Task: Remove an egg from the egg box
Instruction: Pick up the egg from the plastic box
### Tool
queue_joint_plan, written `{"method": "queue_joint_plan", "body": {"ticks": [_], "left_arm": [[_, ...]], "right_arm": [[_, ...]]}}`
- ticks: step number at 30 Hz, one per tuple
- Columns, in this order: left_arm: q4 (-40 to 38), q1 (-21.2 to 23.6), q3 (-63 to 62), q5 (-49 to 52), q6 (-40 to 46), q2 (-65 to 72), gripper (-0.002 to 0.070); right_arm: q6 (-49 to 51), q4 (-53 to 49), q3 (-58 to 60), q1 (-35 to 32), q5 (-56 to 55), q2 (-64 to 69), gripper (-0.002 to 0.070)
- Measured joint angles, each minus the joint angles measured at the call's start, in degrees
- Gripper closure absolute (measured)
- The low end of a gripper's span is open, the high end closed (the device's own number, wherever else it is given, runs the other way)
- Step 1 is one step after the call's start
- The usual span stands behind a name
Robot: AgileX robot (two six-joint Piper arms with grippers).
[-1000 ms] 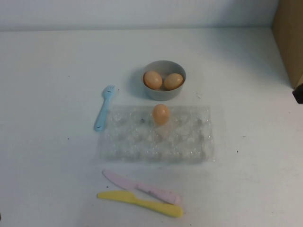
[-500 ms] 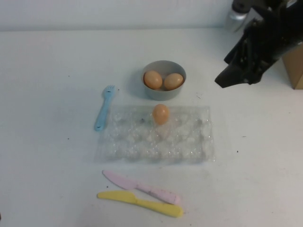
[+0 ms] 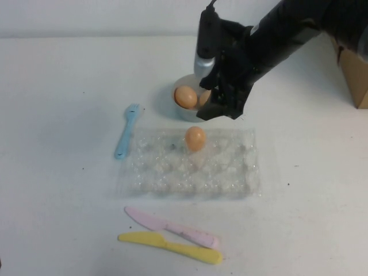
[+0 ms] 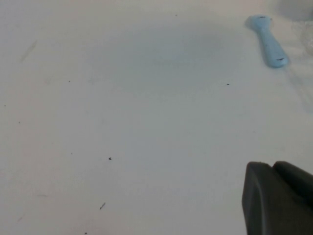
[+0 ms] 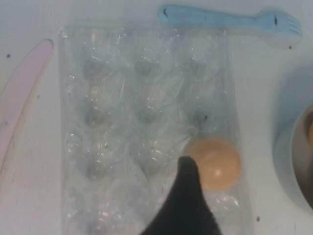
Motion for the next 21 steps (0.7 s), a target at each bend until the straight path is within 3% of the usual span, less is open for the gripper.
{"method": "queue_joint_plan", "body": {"ticks": [21], "left_arm": [[0.00, 0.00, 0.00, 0.00, 0.00, 0.00, 0.0680]], "right_arm": [[-0.11, 1.04, -2.58, 1.32, -4.71, 11.07, 0.0178]]}}
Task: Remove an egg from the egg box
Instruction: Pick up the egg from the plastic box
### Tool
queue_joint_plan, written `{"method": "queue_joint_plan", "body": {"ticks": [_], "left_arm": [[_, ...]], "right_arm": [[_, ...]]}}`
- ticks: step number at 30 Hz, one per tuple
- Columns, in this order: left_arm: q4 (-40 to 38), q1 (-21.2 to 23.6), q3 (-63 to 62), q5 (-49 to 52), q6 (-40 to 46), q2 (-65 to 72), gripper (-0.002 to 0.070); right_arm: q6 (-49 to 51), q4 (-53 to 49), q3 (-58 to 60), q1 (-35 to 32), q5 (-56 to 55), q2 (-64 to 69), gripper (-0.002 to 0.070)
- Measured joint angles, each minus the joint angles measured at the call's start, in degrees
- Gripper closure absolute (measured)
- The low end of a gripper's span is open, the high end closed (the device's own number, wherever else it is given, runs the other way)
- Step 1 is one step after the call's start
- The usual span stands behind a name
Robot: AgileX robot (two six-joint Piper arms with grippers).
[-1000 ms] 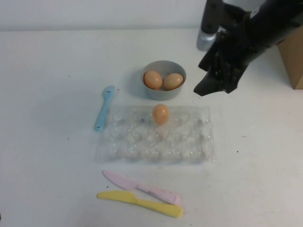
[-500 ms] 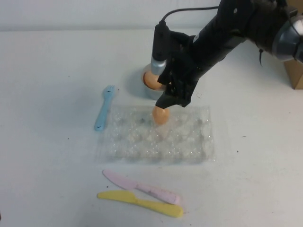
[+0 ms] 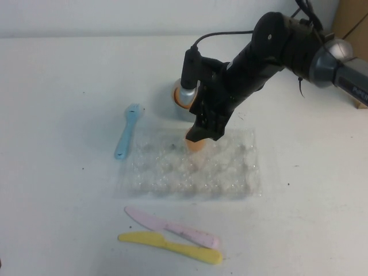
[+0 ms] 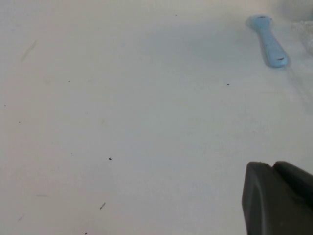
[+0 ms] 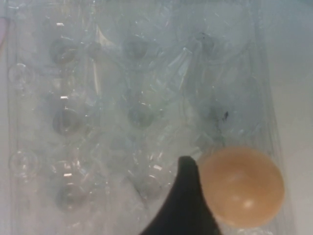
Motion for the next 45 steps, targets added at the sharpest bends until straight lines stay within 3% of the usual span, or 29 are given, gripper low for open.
{"method": "queue_joint_plan", "body": {"ticks": [21, 26, 33, 45], "left_arm": [[0.00, 0.00, 0.00, 0.00, 0.00, 0.00, 0.0679], [0.00, 0.00, 0.00, 0.00, 0.00, 0.00, 0.0680], [0.00, 0.00, 0.00, 0.00, 0.00, 0.00, 0.0679], [0.00, 0.00, 0.00, 0.00, 0.00, 0.00, 0.0679]], "right_arm": [[-0.36, 1.98, 0.00, -0.10, -2.60, 4.38, 0.0183], [-0.36, 1.98, 0.00, -0.10, -2.60, 4.92, 0.0213], [-0.46, 2.03, -0.27, -0.10, -3.05, 5.03, 0.0322], [-0.02, 2.01, -6.65, -0.10, 2.81, 5.03, 0.0325]]}}
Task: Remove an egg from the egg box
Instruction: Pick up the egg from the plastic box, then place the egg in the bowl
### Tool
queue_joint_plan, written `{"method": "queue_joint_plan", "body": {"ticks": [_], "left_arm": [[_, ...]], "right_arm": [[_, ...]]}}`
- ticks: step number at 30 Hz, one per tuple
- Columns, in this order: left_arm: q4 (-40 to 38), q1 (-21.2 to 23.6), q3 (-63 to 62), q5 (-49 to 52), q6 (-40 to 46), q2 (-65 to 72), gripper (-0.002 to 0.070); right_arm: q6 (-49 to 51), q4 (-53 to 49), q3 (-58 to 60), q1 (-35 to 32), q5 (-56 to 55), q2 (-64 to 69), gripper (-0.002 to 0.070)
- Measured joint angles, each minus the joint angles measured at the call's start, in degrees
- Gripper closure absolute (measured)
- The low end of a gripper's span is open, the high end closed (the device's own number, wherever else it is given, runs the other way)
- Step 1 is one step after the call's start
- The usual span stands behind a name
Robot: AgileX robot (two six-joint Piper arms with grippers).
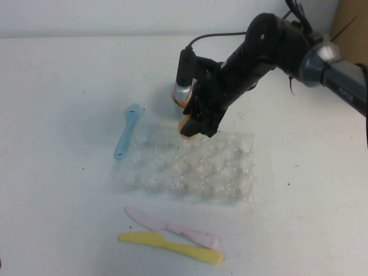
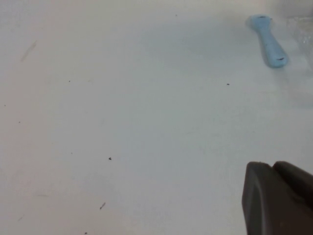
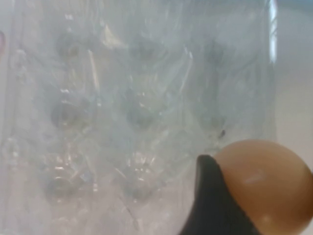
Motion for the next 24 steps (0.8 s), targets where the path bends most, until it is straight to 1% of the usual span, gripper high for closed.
{"method": "queue_joint_plan", "body": {"ticks": [7, 11, 14, 22, 24], "left_arm": [[0.00, 0.00, 0.00, 0.00, 0.00, 0.00, 0.0680], [0.00, 0.00, 0.00, 0.00, 0.00, 0.00, 0.0680], [0.00, 0.00, 0.00, 0.00, 0.00, 0.00, 0.0680], [0.00, 0.00, 0.00, 0.00, 0.00, 0.00, 0.0679], [0.00, 0.00, 0.00, 0.00, 0.00, 0.00, 0.0680]], "right_arm": [[2.31, -0.27, -6.62, 0.00, 6.39, 0.00, 0.0326], [2.86, -3.43, -8.51, 0.00, 6.63, 0.00, 0.0326], [5.41, -5.17, -9.38, -0.27, 3.33, 0.00, 0.0326], [16.23, -5.66, -9.38, -1.99, -15.67, 1.13, 0.0326], [17.55, -5.42, -9.38, -2.12, -18.32, 2.07, 0.0327]]}}
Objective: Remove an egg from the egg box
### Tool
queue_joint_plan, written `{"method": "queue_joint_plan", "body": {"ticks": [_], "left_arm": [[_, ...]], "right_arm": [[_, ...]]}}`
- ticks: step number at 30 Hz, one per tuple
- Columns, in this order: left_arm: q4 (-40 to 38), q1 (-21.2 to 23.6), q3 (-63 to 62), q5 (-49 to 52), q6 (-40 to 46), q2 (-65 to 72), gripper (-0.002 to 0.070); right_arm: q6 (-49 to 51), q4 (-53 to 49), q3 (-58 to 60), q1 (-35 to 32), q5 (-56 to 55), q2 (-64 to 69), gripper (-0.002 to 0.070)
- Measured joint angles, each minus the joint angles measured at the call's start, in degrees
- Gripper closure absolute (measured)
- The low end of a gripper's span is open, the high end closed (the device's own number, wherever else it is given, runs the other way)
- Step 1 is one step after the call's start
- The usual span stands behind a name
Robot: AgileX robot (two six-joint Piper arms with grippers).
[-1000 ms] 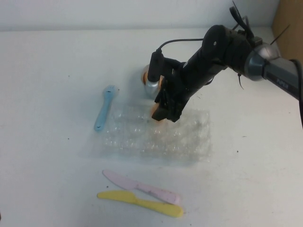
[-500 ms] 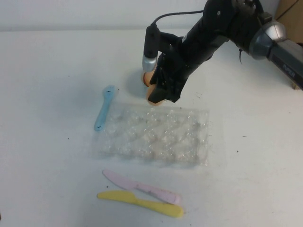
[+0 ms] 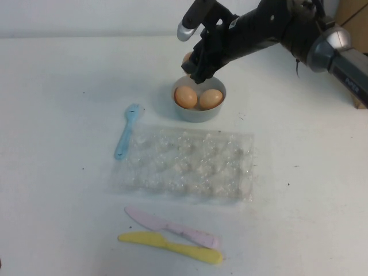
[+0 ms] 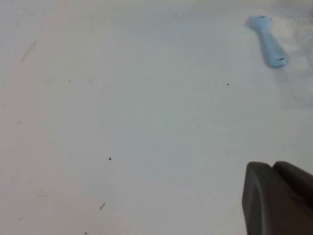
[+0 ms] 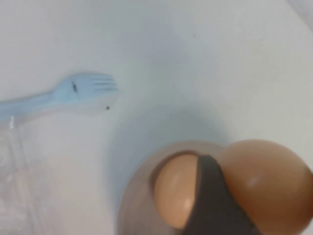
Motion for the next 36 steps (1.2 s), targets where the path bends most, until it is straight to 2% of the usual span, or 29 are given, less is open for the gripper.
{"method": "queue_joint_plan", "body": {"ticks": [4, 12, 19, 21, 23, 24, 27, 30, 36], "left_arm": [[0.00, 0.00, 0.00, 0.00, 0.00, 0.00, 0.0679], [0.00, 0.00, 0.00, 0.00, 0.00, 0.00, 0.0680], [0.00, 0.00, 0.00, 0.00, 0.00, 0.00, 0.0680], [0.00, 0.00, 0.00, 0.00, 0.00, 0.00, 0.0680], [0.00, 0.00, 0.00, 0.00, 0.00, 0.00, 0.0680], [0.00, 0.00, 0.00, 0.00, 0.00, 0.00, 0.0679], [0.00, 0.00, 0.00, 0.00, 0.00, 0.00, 0.0679], [0.00, 0.00, 0.00, 0.00, 0.00, 0.00, 0.0679], [0.00, 0.00, 0.00, 0.00, 0.00, 0.00, 0.0679]], "right_arm": [[0.69, 0.34, 0.00, -0.11, -1.67, 2.02, 0.0324], [1.16, 0.34, 0.00, -0.20, -4.64, 4.64, 0.0246], [1.62, 0.56, 0.00, -0.36, -4.53, 4.27, 0.0248], [3.65, 0.56, 0.00, -0.46, -2.90, 3.30, 0.0307], [7.43, 0.56, 0.00, -0.57, -1.00, 1.80, 0.0400], [10.09, 0.56, 0.00, -0.81, 0.31, 0.05, 0.0513], [14.58, 1.11, 0.00, -1.32, 3.66, -3.82, 0.0632], [15.51, 3.80, 0.00, -2.27, 6.75, -8.49, 0.0675], [10.66, 14.98, 3.42, -3.01, 10.03, -18.03, 0.0689]]}}
